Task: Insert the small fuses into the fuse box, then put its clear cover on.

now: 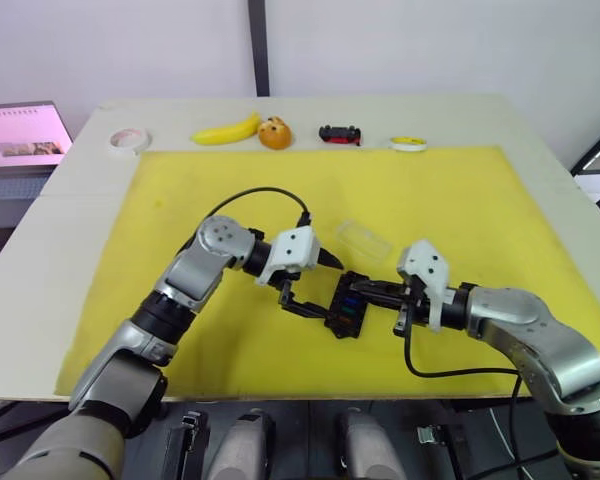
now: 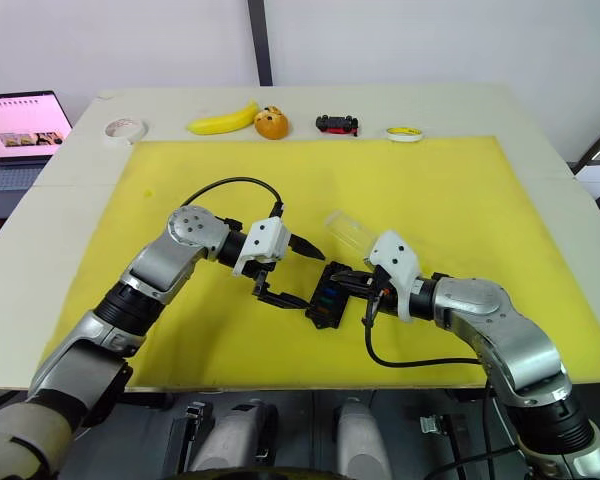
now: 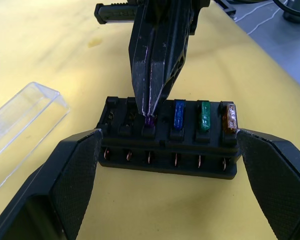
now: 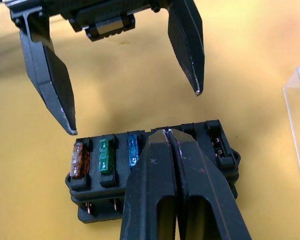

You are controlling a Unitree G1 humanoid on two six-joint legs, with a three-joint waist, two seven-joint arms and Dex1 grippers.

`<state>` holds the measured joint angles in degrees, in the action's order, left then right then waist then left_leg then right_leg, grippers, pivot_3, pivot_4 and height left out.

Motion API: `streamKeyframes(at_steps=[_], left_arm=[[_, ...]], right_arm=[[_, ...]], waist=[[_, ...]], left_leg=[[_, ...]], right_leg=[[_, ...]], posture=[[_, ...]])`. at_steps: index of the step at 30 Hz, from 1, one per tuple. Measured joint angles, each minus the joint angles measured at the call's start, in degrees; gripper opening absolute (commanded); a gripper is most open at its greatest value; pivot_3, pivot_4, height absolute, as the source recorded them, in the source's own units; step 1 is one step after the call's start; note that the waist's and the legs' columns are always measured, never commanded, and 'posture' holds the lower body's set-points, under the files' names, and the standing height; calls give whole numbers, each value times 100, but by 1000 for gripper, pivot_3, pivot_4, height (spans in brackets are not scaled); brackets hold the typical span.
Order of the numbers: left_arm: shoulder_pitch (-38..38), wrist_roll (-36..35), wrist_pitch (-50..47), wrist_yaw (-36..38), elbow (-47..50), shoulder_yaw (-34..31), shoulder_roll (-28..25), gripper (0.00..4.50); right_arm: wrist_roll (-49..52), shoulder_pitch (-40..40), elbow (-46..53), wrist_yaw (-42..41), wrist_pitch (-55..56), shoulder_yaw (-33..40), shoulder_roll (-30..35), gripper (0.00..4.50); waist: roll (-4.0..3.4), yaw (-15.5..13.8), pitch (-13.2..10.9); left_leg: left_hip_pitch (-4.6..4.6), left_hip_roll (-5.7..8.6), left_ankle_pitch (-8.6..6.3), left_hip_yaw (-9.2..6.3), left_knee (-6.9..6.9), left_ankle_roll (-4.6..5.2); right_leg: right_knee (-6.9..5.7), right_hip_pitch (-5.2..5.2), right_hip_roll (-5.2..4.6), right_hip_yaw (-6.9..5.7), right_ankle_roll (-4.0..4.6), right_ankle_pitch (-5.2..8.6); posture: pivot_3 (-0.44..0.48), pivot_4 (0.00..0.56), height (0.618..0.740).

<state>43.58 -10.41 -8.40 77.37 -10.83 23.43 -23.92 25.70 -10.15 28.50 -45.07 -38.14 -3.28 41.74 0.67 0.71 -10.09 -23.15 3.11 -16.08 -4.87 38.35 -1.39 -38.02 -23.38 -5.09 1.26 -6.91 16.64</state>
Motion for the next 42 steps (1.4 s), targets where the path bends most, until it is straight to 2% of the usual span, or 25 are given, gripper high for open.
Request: streamKeyframes(at_steps=[9, 13, 16, 21, 23, 27, 32, 35, 37, 40, 42], left_arm=[[-72, 5, -56, -112, 54, -59, -29, 4500], [-653, -404, -859, -588, 638, -705, -219, 4500], [-1338, -1192, -2156, -1258, 1449, -1664, -418, 4500], [-2667, -2560, -4021, -2392, 2662, -3564, -775, 4500], [-3400, -3080, -4588, -2810, 2947, -4553, -903, 4500], [-4190, -3727, -5193, -3254, 2959, -5886, -1107, 4500], [-5426, -4534, -5685, -3524, 2745, -7381, -1161, 4500], [-5631, -4739, -5784, -3793, 2661, -7463, -1027, 4500], [-5392, -5004, -5951, -4033, 2662, -7365, -1011, 4500], [-4654, -5481, -6290, -4557, 2466, -7191, -1033, 4500], [-3840, -5723, -6677, -5093, 1966, -6893, -1031, 4500]], right_arm=[[176, -3, 101, 279, -270, 123, -152, 48], [739, -4, 384, 435, -710, 879, -119, 48], [1147, 75, 517, 358, -918, 1765, 283, 846], [1265, 830, 135, -198, -861, 2826, 941, 3347], [1209, 1220, -224, -617, -694, 3228, 1236, 4359], [1112, 1471, -691, -1072, -489, 3755, 1539, 4444], [1013, 1494, -1030, -1335, -288, 3941, 1757, 4444], [987, 1317, -1078, -1296, -255, 3844, 1757, 4444], [1034, 1127, -981, -1181, -297, 3679, 1739, 4444], [1295, 797, -603, -909, -531, 3399, 1559, 4444], [1517, 617, -281, -731, -707, 3072, 1409, 4444]], waist=[[0, 5, 2], [-2, 10, 0], [-2, 3, 0], [-2, -8, 0], [-2, -6, 0], [-3, -7, -1], [-6, -1, 1], [-6, -66, 2], [-6, -109, 2], [-8, -132, 3], [-8, -143, 3]], left_leg=[[14, -4, 0, 0, -1, 0], [7, -8, 0, 1, -3, 1], [6, -9, -1, -1, -3, 2], [14, -10, -2, 4, -6, 3], [21, -10, -2, 7, -9, 3], [63, -16, -2, 13, -18, 3], [83, -20, -9, 19, -24, 9], [83, -18, -9, 13, -24, 8], [83, -15, -9, 13, -24, 8], [80, -12, -11, 12, -25, 8], [74, -9, -10, 6, -27, 7]], right_leg=[[0, 12, 1, 2, 0, 0], [-3, 0, 0, 7, 0, 0], [-4, 1, -1, 9, 0, 0], [0, 11, -3, 10, 0, 0], [0, 13, -4, 13, 0, 0], [4, 50, -1, 15, 3, 2], [29, 76, -6, 15, 4, 4], [40, 91, -30, 6, 5, 3], [44, 91, -37, 5, 6, 2], [44, 85, -38, 4, 5, 1], [44, 79, -36, -2, 3, 1]], posture=[[0, 150, 740], [0, 150, 740], [0, 150, 740], [0, 150, 740], [0, 150, 740], [0, 150, 740], [0, 150, 740], [0, 150, 740], [0, 150, 740], [0, 150, 740], [0, 150, 740]])
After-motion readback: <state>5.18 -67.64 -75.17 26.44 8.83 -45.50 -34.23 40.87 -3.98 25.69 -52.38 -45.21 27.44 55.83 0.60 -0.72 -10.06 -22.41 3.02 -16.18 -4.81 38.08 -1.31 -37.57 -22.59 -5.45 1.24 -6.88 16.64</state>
